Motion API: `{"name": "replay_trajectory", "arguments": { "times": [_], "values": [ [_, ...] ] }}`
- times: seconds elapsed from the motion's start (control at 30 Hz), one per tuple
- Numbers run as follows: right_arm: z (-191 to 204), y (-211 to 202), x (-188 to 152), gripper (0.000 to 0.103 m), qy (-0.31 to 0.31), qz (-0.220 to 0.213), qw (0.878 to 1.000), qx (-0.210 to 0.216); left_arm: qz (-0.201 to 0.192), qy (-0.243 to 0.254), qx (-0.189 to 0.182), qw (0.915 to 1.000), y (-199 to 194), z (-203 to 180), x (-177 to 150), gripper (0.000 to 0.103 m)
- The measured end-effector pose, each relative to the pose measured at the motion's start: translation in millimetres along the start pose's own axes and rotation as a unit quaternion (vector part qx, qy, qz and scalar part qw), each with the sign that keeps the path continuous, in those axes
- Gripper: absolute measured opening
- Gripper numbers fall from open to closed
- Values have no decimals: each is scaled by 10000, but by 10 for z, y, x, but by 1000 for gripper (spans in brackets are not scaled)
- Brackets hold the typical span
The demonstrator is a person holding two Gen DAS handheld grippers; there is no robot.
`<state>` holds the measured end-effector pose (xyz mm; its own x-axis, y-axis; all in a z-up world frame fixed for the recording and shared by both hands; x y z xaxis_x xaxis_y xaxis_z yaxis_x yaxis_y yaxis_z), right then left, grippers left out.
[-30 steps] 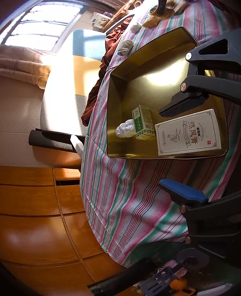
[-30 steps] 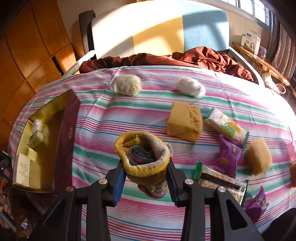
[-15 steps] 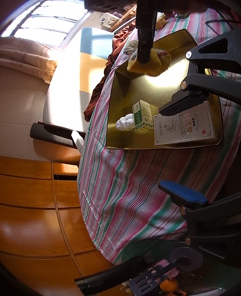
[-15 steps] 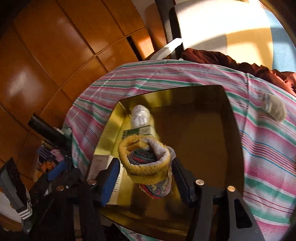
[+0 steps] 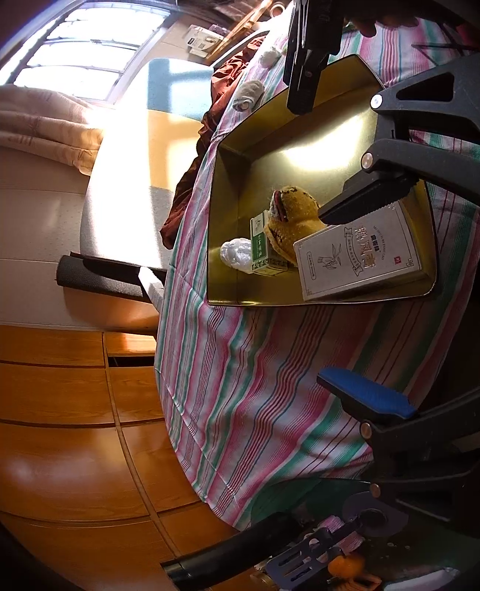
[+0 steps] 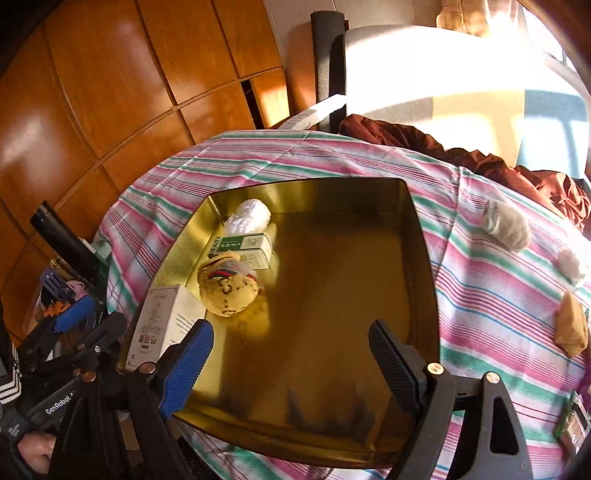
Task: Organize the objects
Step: 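Carry the yellow pouch into the gold tray and open the right gripper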
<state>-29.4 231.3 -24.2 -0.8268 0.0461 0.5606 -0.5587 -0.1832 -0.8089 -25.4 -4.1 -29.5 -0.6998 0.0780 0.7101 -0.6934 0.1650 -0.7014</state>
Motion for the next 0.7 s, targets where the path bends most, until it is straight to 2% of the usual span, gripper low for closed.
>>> {"name": "replay_trajectory", "arguments": {
  "times": [0.13, 0.33, 0.5, 0.7],
  "values": [
    [-169, -158, -71, 88, -114, -136, 9990, -403, -109, 149, 62, 9998, -67, -85, 32, 85],
    [-583, -443, -161, 88, 163, -319, 9964, -764, -145, 432, -12, 9990, -112, -274, 64, 86],
    [-1005, -632, -260, 88, 614, -375, 9920, -1041, -110, 697, -224, 9973, -130, -511, 71, 89],
    [-1617, -910, -476, 88, 1144, -316, 9792, -1646, -206, 1026, -529, 9931, -187, -839, 99, 90]
  ]
}}
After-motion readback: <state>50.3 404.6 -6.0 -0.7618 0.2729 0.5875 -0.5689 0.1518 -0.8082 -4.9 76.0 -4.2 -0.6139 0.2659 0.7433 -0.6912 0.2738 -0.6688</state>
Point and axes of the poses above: each gripper's, at about its wrist camera, not at the fingertips, and y roughly the way its jaws point, z to its left, x to its top, the point moved 1 cm from there along y, roughly the way its jaws point, and after that the axes turned 4 degrees about z, right-handed, at the moved point
